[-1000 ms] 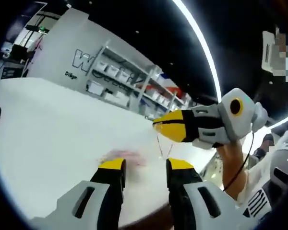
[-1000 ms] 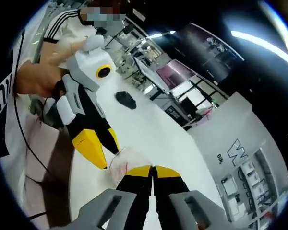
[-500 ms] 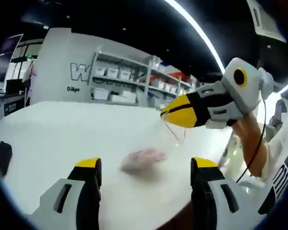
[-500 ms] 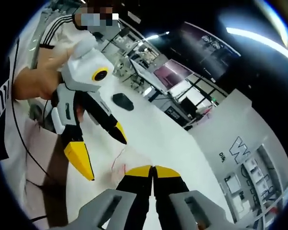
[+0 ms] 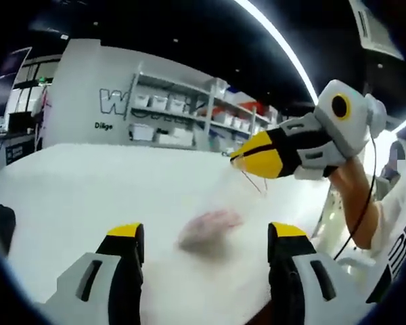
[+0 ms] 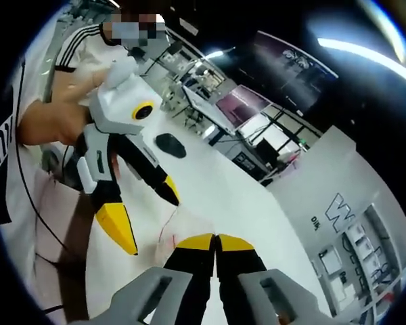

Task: Open the resealable bag by pulling the two sides of the seal apart until the entire bag opening is separated and visibly accessible.

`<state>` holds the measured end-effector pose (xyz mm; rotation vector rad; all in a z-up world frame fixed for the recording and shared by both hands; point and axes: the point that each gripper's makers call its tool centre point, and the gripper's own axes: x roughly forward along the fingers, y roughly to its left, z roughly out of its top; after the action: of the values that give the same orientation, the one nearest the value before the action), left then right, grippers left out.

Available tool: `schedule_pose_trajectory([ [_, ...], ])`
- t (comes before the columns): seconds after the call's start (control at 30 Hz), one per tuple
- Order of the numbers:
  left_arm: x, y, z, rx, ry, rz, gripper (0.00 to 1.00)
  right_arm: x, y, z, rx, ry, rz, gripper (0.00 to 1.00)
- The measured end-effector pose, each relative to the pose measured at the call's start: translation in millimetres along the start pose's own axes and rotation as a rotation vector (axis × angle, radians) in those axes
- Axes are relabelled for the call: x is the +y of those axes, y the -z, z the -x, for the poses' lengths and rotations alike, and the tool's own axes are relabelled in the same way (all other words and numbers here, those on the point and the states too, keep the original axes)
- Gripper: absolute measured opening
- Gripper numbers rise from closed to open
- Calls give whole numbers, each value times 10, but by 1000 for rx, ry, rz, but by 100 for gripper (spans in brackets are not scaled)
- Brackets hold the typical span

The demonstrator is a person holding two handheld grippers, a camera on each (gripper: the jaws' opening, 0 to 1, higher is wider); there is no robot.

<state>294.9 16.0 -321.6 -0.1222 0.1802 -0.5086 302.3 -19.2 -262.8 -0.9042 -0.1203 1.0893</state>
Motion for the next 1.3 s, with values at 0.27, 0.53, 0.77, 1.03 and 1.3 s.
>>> schedule_pose_trajectory([
  [0.27,33,-19,-36,-1,-3,6,74,-156,-5,-6,-18,16,-13,0],
  [0.53,61,-47,-56,-5,-8,10,74,-402,55,-42,-10,49,-5,0],
  [0.77,69,-41,-69,0,-7,11,74,-592,145,-100,9,79,-1,0],
  [1.03,93,-40,-93,4,-12,11,74,-678,224,-149,20,98,-7,0],
  [1.3,117,-6,-95,17,-20,6,74,-811,320,-240,20,110,-27,0],
])
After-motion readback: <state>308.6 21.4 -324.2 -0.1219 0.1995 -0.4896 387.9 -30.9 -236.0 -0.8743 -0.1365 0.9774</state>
